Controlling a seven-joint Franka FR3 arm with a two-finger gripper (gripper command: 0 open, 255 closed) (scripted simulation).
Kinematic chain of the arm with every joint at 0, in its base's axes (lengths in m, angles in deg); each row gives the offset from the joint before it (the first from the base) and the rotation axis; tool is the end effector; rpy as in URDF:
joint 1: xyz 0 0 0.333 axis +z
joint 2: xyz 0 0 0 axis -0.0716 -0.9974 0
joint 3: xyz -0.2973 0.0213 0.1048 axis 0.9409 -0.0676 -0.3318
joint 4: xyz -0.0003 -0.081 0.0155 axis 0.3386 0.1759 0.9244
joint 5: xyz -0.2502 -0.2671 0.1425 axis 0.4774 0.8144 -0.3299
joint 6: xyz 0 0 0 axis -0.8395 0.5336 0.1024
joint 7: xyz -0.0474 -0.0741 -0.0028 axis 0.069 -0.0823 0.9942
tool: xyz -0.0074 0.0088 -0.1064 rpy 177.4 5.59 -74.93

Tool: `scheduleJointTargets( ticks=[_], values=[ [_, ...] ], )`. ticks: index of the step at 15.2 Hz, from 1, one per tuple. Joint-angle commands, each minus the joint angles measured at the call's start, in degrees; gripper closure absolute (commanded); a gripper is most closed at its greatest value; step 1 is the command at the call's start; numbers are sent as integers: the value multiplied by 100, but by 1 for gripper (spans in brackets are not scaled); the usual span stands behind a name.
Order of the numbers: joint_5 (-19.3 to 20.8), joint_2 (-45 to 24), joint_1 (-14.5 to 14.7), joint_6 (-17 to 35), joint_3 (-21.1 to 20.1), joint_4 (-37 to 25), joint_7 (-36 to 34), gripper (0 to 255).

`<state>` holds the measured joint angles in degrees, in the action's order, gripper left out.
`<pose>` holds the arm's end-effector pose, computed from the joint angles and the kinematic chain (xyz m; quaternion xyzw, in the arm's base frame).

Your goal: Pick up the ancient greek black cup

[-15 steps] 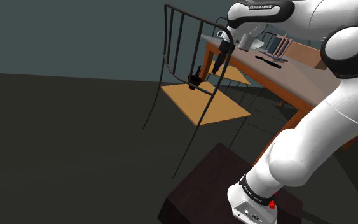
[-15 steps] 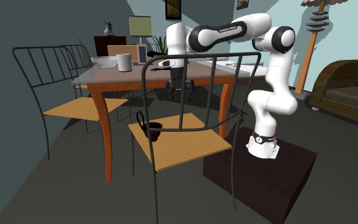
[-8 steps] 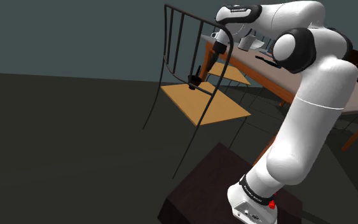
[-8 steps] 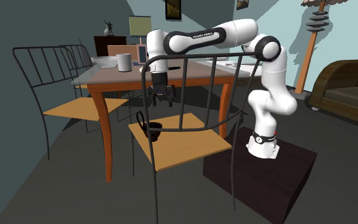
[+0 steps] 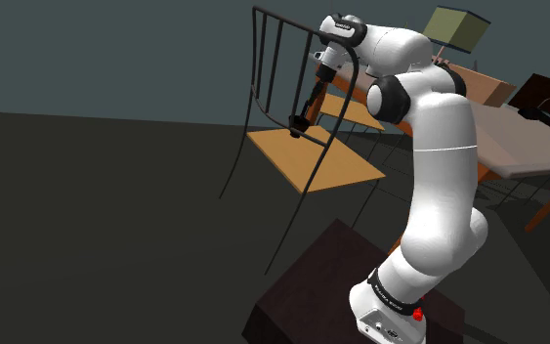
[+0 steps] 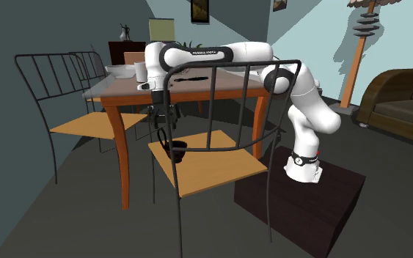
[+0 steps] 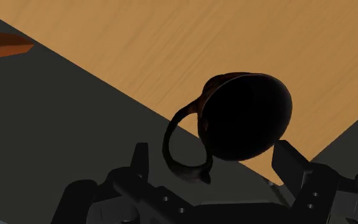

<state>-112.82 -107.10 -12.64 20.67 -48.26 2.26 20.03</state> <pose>0.5943 -0.3977 0.4815 -0.9725 -0.2083 -0.0536 0.0888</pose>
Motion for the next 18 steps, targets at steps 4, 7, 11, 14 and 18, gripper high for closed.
scheduleJointTargets(
  ticks=[4,7,11,14,18],
  values=[
    [-102,-241,-74,190,-68,-21,119,0],
    [-111,-230,-3,460,-67,284,198,0],
    [-110,-227,-4,455,-66,282,197,255],
    [-109,-225,-2,456,-66,285,197,255],
    [-109,-224,-1,455,-66,286,197,255]
  ],
)
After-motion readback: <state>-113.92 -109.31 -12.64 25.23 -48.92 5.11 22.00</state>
